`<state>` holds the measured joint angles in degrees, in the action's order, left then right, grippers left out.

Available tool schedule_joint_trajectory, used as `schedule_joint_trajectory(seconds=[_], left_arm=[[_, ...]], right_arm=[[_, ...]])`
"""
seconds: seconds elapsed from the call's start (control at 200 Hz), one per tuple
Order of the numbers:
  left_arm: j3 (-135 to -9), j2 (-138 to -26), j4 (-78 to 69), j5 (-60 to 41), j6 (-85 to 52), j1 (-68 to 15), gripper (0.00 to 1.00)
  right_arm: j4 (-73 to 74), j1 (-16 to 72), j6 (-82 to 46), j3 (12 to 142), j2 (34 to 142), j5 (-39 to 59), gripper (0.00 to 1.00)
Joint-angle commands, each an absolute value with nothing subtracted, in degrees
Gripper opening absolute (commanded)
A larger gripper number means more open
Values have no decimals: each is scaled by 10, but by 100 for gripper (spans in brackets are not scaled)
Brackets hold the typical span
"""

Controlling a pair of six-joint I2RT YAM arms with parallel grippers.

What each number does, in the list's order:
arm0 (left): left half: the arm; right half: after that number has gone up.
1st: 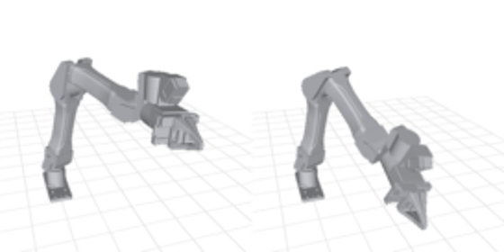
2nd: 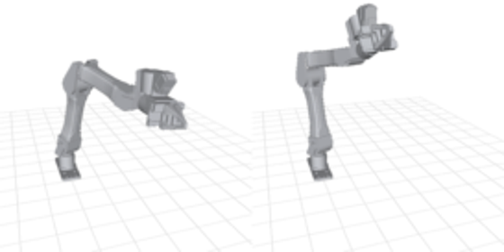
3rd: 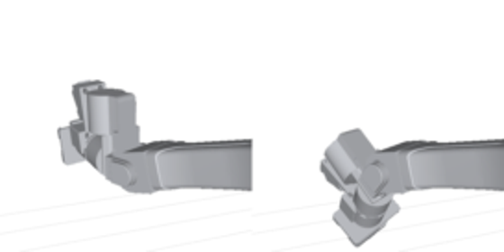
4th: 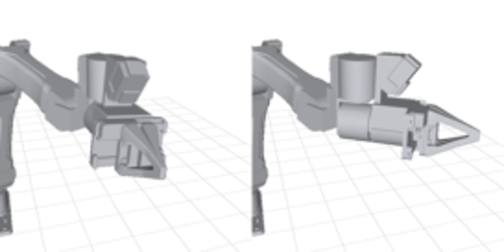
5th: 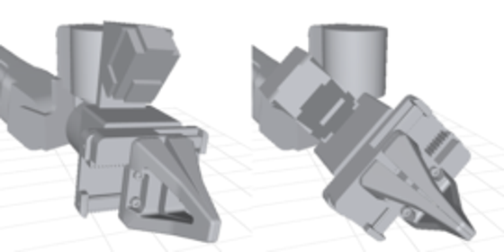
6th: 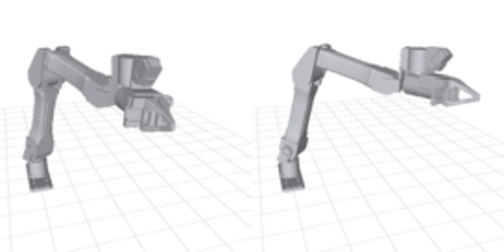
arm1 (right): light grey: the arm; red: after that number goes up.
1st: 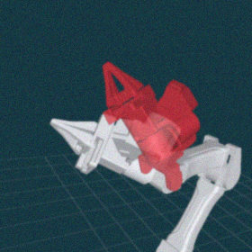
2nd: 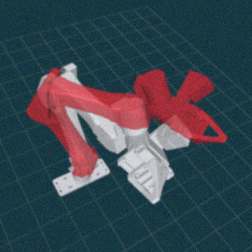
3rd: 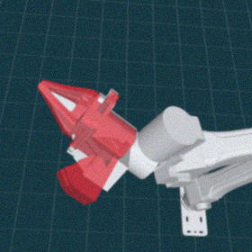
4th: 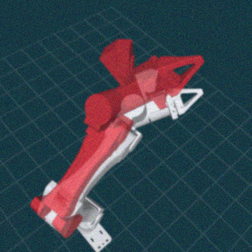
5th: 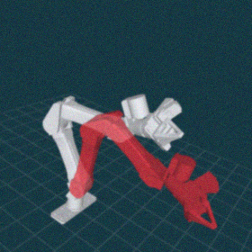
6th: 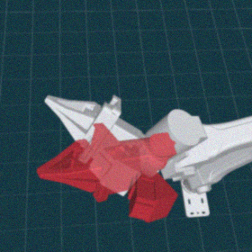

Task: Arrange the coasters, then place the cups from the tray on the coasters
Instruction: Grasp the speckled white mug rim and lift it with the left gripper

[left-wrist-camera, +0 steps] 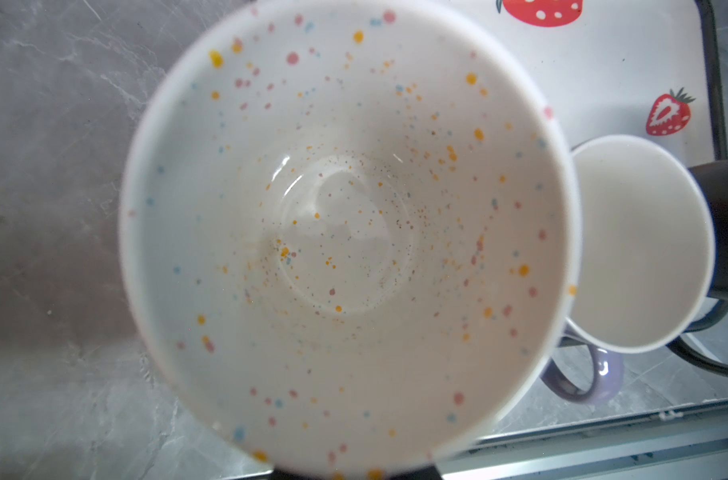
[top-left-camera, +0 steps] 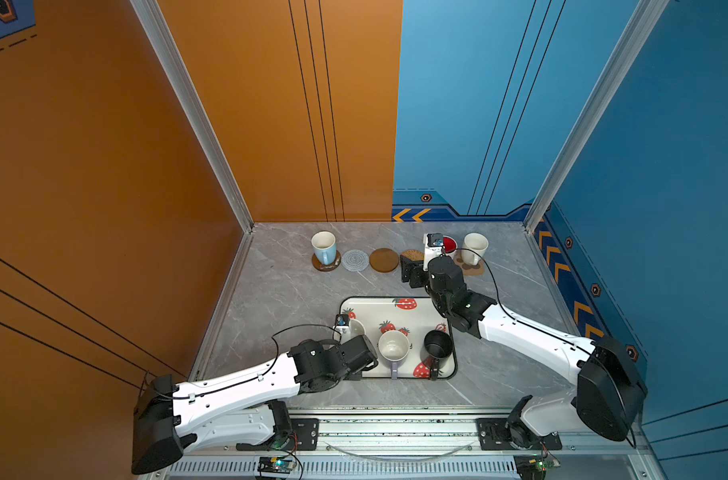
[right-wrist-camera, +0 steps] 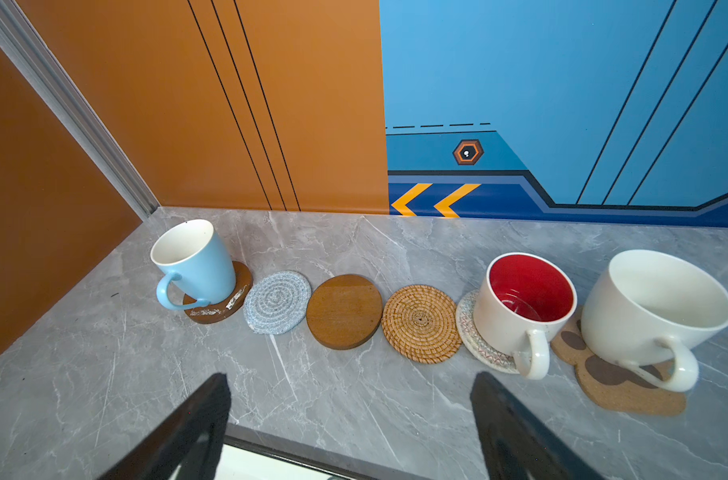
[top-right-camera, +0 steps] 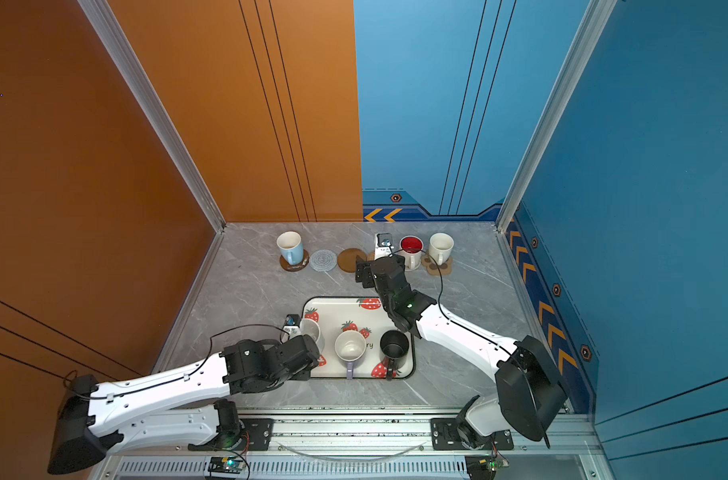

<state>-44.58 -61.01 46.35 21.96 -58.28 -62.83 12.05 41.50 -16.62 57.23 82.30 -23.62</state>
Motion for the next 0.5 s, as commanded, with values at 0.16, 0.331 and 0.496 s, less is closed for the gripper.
schedule_joint_trajectory(seconds=[0.16,0.331,0.496], left_arm=[[-495,-595,463,257,-526,-565,0],[-517,-595,463,257,-488,-519,0],[-543,-604,460,256,-456,-480,0]], right_arm=[[99,406,-196,590,820,-211,86],[98,406,-199,590,821,-208,86],[96,406,-202,590,824,-202,86]])
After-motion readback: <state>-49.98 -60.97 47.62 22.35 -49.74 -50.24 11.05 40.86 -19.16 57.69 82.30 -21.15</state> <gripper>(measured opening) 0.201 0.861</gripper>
